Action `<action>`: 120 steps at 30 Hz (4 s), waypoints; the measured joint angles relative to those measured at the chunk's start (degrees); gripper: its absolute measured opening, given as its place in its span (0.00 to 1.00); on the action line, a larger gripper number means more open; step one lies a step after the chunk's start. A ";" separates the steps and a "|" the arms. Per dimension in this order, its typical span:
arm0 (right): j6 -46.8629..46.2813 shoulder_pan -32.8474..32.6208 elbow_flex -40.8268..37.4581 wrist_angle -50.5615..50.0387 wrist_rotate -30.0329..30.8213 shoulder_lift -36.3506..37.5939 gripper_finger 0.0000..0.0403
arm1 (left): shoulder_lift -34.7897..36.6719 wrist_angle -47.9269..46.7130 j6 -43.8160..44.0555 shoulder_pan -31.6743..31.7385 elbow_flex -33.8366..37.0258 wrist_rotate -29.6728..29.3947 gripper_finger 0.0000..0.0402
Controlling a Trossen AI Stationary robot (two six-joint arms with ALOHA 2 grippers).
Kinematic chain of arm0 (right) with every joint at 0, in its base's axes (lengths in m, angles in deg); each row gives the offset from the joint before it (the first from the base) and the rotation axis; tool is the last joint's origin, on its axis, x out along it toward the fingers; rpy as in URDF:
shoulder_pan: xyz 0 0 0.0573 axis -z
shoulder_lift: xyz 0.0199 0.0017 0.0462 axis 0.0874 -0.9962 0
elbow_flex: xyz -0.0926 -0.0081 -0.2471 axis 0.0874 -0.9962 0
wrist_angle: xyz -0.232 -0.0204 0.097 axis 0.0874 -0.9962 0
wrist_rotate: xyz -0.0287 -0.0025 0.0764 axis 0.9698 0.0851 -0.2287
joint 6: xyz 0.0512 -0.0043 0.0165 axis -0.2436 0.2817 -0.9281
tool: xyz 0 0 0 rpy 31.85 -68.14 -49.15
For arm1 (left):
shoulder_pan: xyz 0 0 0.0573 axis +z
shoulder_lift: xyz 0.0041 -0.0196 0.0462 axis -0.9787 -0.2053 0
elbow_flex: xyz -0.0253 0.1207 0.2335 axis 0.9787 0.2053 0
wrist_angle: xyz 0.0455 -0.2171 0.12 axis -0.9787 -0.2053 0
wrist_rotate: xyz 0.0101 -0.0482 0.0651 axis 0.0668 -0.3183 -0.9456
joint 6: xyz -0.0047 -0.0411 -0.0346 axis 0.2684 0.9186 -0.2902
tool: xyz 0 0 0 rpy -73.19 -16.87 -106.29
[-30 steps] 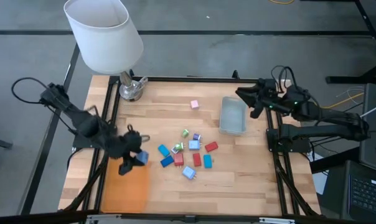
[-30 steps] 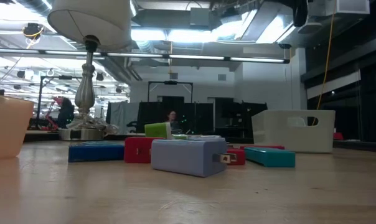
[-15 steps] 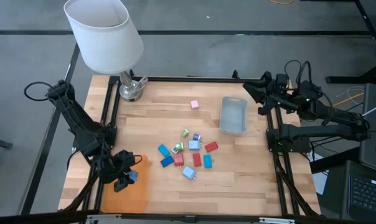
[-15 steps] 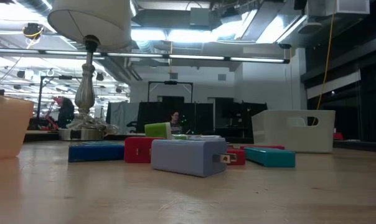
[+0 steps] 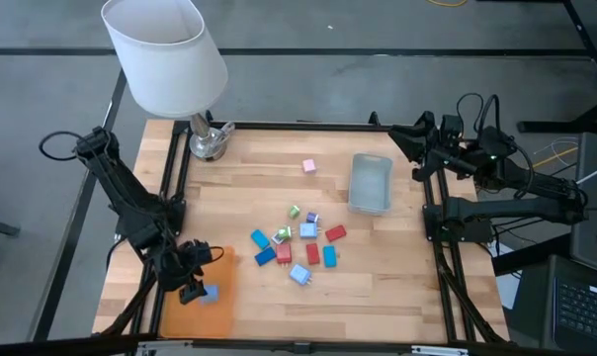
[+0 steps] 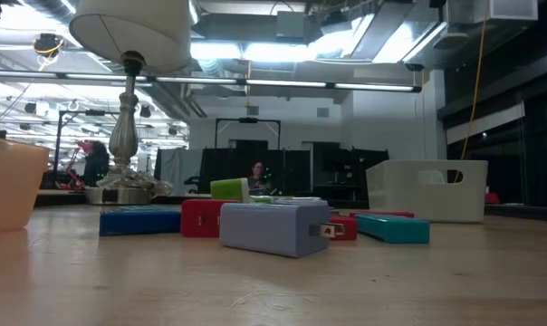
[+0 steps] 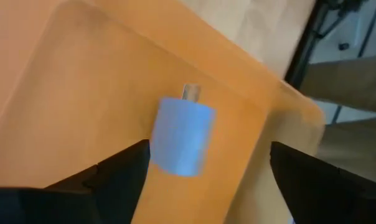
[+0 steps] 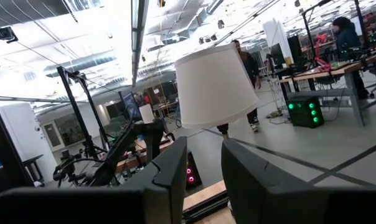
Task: Pick & Place Office items
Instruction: Put the top left light blue charger adapter into the orange bin, then put the bottom green charger adapter into the orange bin
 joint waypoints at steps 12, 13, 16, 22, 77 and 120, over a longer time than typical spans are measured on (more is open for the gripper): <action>0.03 0.00 0.01 0.00 -0.02 0.00 0.25 | 5.70 -9.69 -15.50 16.78 -7.06 -7.39 0.79; 0.04 0.00 0.01 0.00 -0.04 0.00 0.25 | 5.67 -10.99 -18.30 19.97 -7.82 -7.37 0.79; 0.04 0.00 0.01 0.00 -0.07 0.00 0.25 | 3.87 -11.01 -28.28 30.79 -9.87 -5.48 0.79; 0.07 0.00 0.03 0.00 -0.48 0.00 0.25 | -7.56 -9.66 -51.28 46.79 -18.08 -2.59 0.79; 0.90 0.02 0.03 -0.02 -4.52 0.00 0.25 | -42.91 -1.45 -65.25 47.43 -32.31 7.33 0.37; 1.37 0.01 0.03 -0.45 -4.97 0.00 0.25 | -43.97 -4.62 -60.83 48.97 -31.91 13.24 0.35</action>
